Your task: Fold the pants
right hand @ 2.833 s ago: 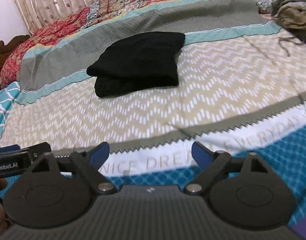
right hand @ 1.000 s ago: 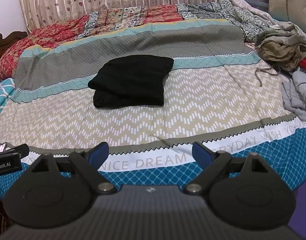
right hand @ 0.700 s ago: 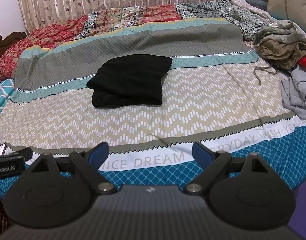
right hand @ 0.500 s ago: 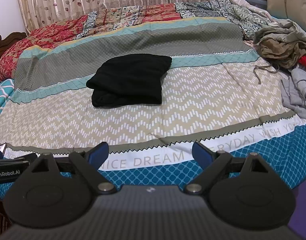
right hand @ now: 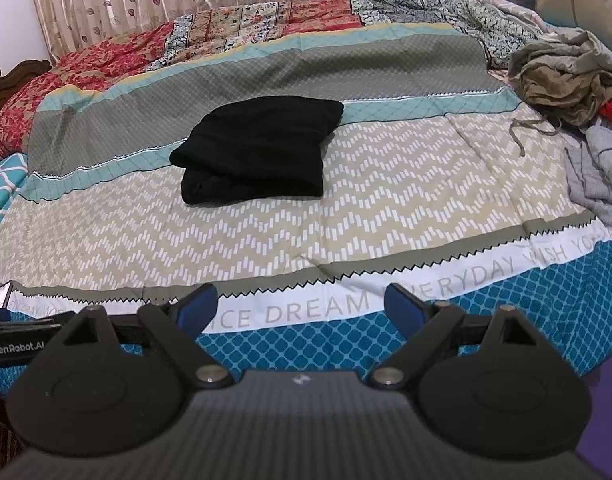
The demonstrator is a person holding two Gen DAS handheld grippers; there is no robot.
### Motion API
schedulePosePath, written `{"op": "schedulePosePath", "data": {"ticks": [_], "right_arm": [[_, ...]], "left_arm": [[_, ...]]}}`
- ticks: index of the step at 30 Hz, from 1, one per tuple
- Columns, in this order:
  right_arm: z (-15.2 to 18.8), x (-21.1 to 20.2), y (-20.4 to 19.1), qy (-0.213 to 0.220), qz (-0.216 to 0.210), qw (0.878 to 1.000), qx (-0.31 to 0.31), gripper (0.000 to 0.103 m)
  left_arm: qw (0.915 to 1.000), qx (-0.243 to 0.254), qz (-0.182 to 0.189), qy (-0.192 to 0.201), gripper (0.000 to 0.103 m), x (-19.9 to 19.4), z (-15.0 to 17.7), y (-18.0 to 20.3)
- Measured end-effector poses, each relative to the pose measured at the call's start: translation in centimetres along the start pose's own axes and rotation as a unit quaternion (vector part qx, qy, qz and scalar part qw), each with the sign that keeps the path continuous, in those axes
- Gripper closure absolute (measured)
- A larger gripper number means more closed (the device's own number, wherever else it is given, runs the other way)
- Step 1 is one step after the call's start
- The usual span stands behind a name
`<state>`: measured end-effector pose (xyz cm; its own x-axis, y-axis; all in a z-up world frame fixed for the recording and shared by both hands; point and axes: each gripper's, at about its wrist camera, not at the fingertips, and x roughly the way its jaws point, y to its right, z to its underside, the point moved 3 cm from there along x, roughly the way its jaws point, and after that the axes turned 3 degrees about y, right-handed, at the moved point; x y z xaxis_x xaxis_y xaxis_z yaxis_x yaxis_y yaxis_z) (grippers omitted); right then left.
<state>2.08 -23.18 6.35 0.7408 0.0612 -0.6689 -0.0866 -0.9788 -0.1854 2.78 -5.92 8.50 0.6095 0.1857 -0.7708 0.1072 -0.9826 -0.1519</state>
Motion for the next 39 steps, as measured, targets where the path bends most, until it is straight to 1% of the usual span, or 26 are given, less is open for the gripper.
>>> {"op": "schedulePosePath", "data": {"ticks": [21, 29, 39], "right_arm": [[0.8, 1.1, 0.4, -0.026, -0.007, 1.000, 0.010, 0.011], [1.2, 1.6, 0.0, -0.037, -0.010, 0.999, 0.006, 0.011], [1.4, 1.8, -0.1, -0.041, -0.010, 0.999, 0.006, 0.011]], "left_arm": [[0.9989, 0.019, -0.014, -0.039, 0.000, 1.9, 1.1, 0.4], [0.9976, 0.019, -0.005, -0.066, 0.000, 3.0, 1.8, 0.4], [0.9957, 0.019, 0.011, -0.090, 0.000, 3.7, 2.4, 0.7]]}}
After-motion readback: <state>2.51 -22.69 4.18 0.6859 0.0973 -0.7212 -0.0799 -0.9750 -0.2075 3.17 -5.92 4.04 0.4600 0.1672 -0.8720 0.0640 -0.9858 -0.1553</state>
